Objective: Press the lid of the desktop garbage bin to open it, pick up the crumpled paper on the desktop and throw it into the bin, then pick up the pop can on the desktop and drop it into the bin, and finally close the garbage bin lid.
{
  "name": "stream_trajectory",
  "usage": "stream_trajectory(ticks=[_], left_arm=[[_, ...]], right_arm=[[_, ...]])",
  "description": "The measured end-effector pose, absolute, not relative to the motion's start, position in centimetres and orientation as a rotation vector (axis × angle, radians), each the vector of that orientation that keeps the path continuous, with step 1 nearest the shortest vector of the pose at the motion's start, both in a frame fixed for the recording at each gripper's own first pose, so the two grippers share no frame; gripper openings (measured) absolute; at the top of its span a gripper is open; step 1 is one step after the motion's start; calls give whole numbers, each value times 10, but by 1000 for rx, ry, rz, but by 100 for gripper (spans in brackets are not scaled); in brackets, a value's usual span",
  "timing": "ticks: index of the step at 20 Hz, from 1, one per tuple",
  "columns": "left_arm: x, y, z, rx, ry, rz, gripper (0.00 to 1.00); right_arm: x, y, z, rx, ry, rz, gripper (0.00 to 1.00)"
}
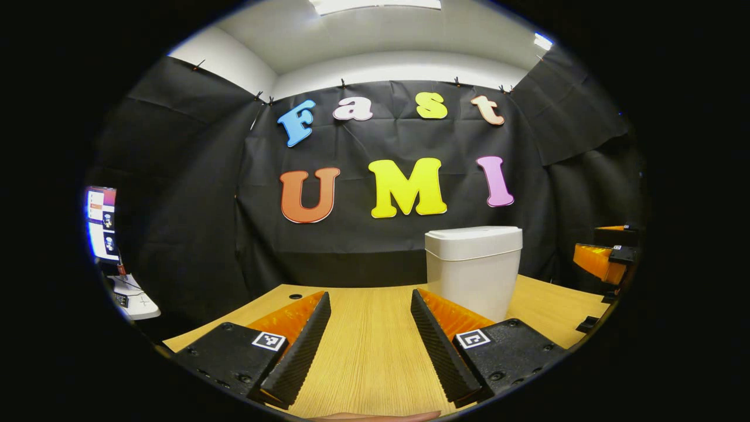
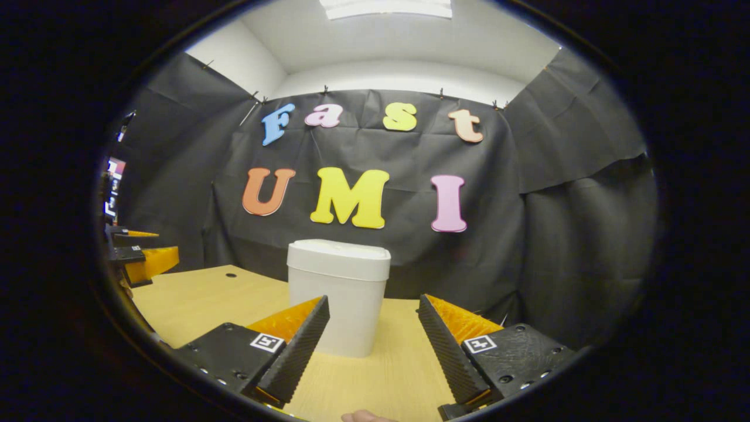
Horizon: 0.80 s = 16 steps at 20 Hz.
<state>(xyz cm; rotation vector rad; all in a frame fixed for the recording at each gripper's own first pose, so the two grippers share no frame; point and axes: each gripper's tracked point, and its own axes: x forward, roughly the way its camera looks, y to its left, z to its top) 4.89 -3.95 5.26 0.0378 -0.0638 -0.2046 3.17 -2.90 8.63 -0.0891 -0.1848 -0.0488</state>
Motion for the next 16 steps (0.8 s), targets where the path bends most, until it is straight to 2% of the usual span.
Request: stream_trajectory(ticks=[1, 5, 7, 8, 9, 10, 11, 16], left_arm=[[48, -41, 53, 42, -65, -207, 90], [48, -42, 52, 45, -63, -210, 89], [49, -40, 52, 44, -59, -204, 89], [50, -40, 51, 44, -56, -201, 89], [49, -40, 52, 45, -59, -201, 89], [48, -40, 53, 48, -62, -201, 90], [47, -41, 53, 50, -66, -201, 90], [47, -45, 53, 51, -71, -210, 90]], right_arm=[[31, -33, 86, -73, -186, -55, 97], [32, -38, 81, -50, -173, -66, 95], [31, -37, 78, -52, -169, -60, 98], [30, -34, 77, -58, -169, -55, 95], [29, -34, 77, -64, -170, -58, 98], [27, -35, 76, -70, -169, -57, 95], [24, -33, 74, -75, -166, -53, 97], [17, -32, 76, -94, -183, -53, 95]])
